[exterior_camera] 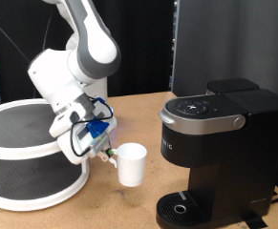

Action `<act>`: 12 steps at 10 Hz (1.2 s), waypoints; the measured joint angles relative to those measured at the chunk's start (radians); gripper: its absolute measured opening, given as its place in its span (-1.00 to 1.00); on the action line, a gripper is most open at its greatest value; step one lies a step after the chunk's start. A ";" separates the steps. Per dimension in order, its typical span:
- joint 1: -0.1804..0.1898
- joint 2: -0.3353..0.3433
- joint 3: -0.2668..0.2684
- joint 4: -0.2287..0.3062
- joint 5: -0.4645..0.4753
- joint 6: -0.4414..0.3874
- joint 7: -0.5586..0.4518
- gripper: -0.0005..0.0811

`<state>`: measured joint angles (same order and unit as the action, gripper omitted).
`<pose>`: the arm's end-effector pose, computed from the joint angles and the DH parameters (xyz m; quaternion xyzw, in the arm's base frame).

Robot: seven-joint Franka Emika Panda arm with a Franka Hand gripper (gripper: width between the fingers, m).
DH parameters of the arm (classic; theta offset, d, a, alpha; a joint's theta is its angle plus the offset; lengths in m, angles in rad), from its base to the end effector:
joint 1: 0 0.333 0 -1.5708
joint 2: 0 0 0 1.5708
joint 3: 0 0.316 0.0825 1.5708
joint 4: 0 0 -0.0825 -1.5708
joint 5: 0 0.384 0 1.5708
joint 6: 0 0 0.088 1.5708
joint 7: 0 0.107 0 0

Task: Make a cup of coffee with the keurig machine

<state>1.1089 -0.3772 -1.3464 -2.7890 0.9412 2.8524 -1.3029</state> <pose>0.3651 -0.0898 0.2314 -0.9445 -0.0671 -0.2138 0.2402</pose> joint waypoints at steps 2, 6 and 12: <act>0.108 -0.017 -0.079 0.012 0.032 0.045 -0.024 -0.83; 0.269 -0.101 -0.186 0.032 0.047 0.156 -0.030 -0.83; 0.442 -0.250 -0.274 0.071 0.046 0.317 -0.030 -0.83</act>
<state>1.5512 -0.6276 -1.6209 -2.7184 0.9877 3.1692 -1.3328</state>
